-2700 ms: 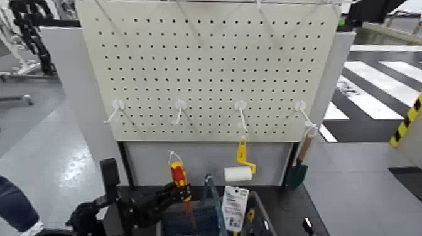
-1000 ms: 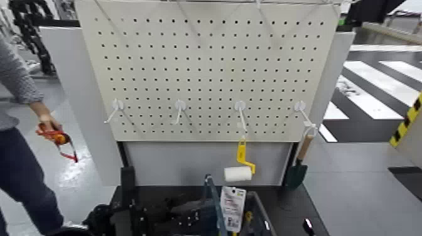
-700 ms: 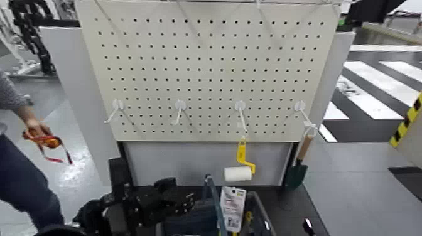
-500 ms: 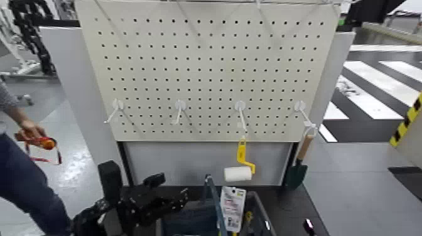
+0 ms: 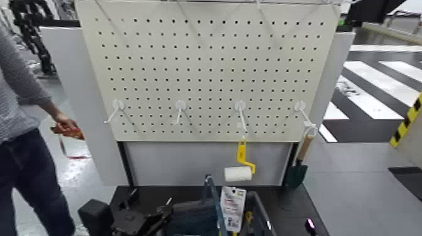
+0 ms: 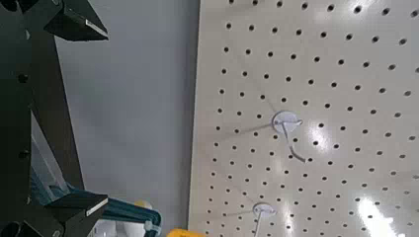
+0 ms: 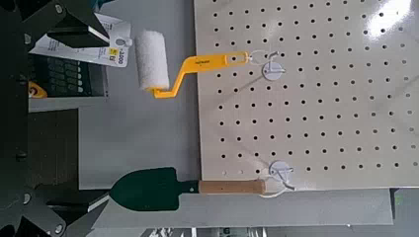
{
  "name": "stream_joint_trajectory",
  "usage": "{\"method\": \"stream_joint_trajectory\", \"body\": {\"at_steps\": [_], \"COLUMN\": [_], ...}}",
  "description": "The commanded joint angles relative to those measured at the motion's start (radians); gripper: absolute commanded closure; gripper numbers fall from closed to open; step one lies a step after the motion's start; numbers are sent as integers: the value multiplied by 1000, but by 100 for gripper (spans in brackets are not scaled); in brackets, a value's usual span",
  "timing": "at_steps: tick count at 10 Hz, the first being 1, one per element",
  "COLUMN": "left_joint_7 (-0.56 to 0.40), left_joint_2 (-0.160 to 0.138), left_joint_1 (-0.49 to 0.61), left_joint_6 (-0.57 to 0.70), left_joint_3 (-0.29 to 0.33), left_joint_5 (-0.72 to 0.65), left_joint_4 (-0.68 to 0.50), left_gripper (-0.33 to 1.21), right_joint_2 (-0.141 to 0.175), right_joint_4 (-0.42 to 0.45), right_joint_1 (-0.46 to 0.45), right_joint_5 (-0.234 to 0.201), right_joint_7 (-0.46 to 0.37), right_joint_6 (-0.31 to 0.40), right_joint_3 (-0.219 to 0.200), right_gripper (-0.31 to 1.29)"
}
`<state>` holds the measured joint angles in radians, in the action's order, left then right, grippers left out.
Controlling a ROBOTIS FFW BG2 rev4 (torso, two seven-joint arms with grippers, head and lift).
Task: Put the red screwdriver into the crate.
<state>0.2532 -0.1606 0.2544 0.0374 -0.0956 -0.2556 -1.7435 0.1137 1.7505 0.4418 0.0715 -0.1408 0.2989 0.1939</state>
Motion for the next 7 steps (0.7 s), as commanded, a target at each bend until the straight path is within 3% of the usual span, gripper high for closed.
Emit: {"method": "stream_joint_trajectory", "body": {"at_steps": [1, 3, 7], "left_joint_7": [-32, -98, -109], "left_joint_2": [39, 64, 62], "left_joint_1": [65, 108, 112], "left_joint_6": [71, 153, 156], "left_joint_3": [40, 59, 53], "left_joint_5": [101, 179, 190], "left_joint_4": [-1, 15, 16], "left_gripper": [13, 13, 13], "right_joint_2": [3, 1, 0], "right_joint_4": [0, 1, 4], "right_joint_1": [0, 2, 5], "right_joint_5": [-1, -1, -7], "right_joint_7": [0, 0, -8], "right_joint_6": [0, 0, -6], "right_joint_3": [1, -2, -4], "right_gripper": [20, 20, 20]}}
